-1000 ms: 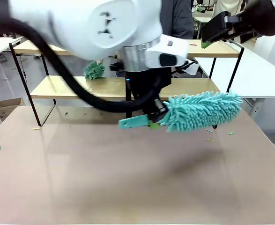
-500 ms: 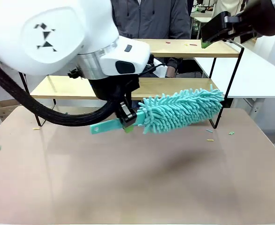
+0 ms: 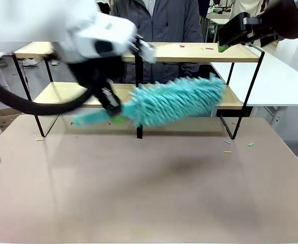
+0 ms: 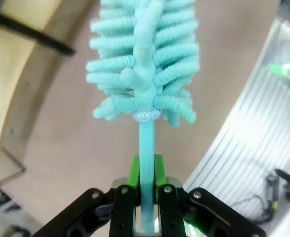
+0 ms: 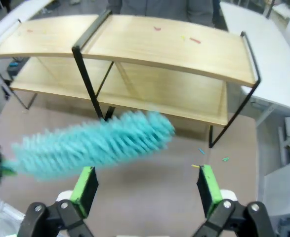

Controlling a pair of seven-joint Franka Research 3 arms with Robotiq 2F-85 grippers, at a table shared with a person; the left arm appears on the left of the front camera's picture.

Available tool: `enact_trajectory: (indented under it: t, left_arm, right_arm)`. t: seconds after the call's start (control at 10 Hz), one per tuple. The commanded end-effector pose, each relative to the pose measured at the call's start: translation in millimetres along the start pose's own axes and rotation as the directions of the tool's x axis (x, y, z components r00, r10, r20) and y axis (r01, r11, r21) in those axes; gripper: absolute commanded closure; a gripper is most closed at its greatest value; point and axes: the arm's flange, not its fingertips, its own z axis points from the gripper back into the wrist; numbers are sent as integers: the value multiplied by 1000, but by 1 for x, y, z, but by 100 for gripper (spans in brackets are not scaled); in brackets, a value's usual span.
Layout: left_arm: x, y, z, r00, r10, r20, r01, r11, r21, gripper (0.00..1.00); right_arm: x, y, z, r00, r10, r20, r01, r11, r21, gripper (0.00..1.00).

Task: Clean the shelves.
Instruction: Clean a randomly selected level of the Shelf with the Duster.

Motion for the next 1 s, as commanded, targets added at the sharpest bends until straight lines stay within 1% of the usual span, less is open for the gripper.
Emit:
enact_trajectory:
  t: [0.0, 0.1, 0.2, 0.3, 0.4, 0.5, 0.6, 0.7, 0.8, 0.9]
  left_arm:
    - [-80, 41, 46, 979, 188, 83, -189, 982, -4, 87]
    - [-121, 58, 73, 943, 308, 125, -311, 950, 4, 87]
    - [-171, 66, 111, 896, 358, 262, -354, 933, -63, 87]
    - [-214, 72, 140, 791, 491, 365, -500, 863, -76, 87]
    - [-252, 79, 161, 693, 586, 421, -590, 796, -136, 87]
    - [-287, 92, 173, 601, 670, 436, -660, 724, -202, 87]
    - [-318, 105, 181, 540, 731, 417, -701, 665, -259, 87]
    - [-349, 117, 190, 438, 778, 450, -725, 602, -335, 87]
    - [-369, 121, 193, 318, 814, 486, -782, 516, -351, 87]
    - [-372, 124, 190, 193, 844, 501, -826, 416, -382, 87]
  right_arm:
    - [0, 1, 0, 1000, 0, 2, 0, 1000, 2, 0]
    - [0, 1, 0, 1000, 0, 2, 0, 1000, 2, 0]
    - [0, 1, 0, 1000, 0, 2, 0, 1000, 2, 0]
    - [0, 1, 0, 1000, 0, 2, 0, 1000, 2, 0]
    - [0, 1, 0, 1000, 0, 2, 0, 1000, 2, 0]
    - [0, 1, 0, 1000, 0, 2, 0, 1000, 2, 0]
    - [0, 1, 0, 1000, 0, 2, 0, 1000, 2, 0]
    - [0, 1, 0, 1000, 0, 2, 0, 1000, 2, 0]
    - [0, 1, 0, 1000, 0, 2, 0, 1000, 2, 0]
    - [0, 1, 0, 1000, 0, 2, 0, 1000, 2, 0]
